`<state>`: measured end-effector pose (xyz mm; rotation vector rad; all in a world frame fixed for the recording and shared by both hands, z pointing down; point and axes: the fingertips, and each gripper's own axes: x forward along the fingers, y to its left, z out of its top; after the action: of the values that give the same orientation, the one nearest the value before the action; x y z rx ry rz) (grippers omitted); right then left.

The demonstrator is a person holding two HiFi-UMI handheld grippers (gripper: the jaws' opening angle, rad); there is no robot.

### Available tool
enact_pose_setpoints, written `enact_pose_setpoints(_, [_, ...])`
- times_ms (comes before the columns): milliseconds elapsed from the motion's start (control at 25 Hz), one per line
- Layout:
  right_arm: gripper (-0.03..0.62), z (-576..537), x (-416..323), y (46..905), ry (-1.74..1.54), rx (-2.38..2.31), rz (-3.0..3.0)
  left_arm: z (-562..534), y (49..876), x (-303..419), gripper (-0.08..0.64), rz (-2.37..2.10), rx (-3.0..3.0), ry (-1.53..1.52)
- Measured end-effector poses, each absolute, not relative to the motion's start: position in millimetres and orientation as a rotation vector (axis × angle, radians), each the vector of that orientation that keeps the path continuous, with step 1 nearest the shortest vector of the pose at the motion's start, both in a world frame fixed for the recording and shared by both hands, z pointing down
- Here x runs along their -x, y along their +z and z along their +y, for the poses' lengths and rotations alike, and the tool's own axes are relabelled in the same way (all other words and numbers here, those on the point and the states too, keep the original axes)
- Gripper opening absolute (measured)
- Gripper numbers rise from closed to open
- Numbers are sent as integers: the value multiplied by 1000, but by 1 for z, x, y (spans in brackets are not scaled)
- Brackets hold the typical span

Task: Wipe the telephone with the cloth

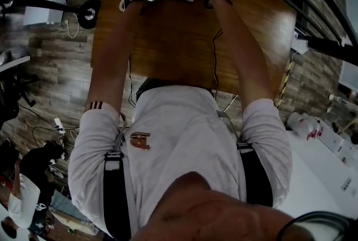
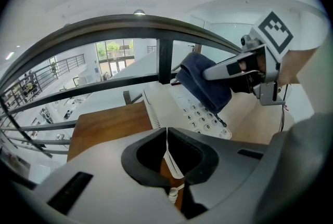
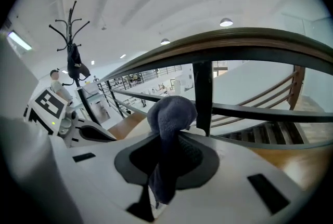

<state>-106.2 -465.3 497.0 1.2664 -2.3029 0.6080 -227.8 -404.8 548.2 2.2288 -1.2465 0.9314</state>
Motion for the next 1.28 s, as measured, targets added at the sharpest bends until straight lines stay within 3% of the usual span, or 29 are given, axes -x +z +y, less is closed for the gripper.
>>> enact_pose_setpoints(360, [78,-438,186,502,658,-1089,-2368,-404,548,229,20,-1258,-2229,909])
enact_pose_setpoints(960, [78,-441,85,528,678,-1289,-2186,-407,551,235,20,-1248,-2235,919])
enact_pose_setpoints(1280, [78,-400,140,509,856,-1231,-2355,-406,553,236,20,-1245,-2241,909])
